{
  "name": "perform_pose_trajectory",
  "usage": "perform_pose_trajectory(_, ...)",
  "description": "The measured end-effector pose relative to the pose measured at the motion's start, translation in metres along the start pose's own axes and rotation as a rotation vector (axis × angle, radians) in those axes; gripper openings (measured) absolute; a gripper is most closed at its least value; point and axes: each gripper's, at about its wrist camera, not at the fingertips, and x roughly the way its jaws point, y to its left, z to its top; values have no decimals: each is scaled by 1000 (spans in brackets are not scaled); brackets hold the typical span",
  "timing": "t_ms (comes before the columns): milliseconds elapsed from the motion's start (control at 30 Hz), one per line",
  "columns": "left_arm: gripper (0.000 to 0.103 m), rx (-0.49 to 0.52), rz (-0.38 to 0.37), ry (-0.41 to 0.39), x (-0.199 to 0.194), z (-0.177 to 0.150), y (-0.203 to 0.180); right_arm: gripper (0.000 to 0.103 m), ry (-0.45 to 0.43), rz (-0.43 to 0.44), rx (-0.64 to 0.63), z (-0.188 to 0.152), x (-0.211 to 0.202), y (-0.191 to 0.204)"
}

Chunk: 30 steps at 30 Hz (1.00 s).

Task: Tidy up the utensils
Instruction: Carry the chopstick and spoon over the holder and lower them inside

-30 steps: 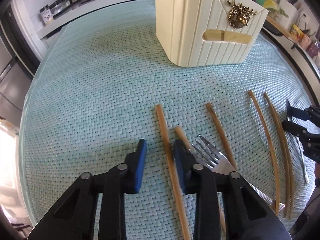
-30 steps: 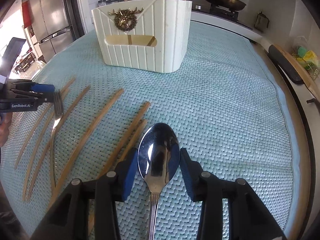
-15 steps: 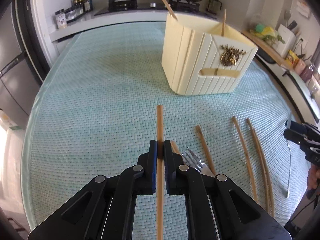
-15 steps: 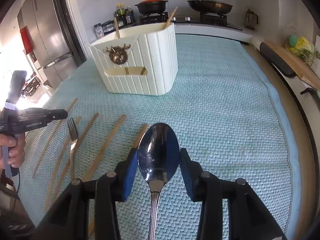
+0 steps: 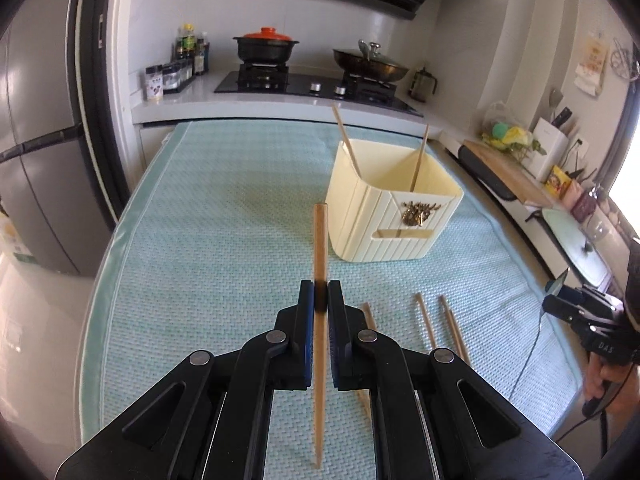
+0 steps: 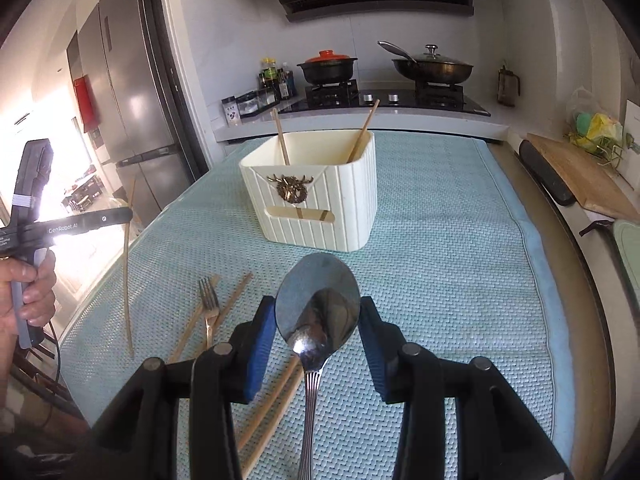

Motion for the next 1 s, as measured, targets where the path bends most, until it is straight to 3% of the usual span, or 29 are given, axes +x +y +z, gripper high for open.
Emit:
perform_pose_trajectory(233, 4, -37, -59, -36, -19, 2, 6, 42, -42, -5, -29, 13, -21, 9)
perform_pose_trajectory(733, 4, -2, -88, -91, -40, 14, -10, 42, -87, -1, -35, 39, -29, 15)
perform_pose_trajectory(1000, 4, 23, -117, -138, -52, 47, -25, 42, -105, 15, -54, 63, -35, 18)
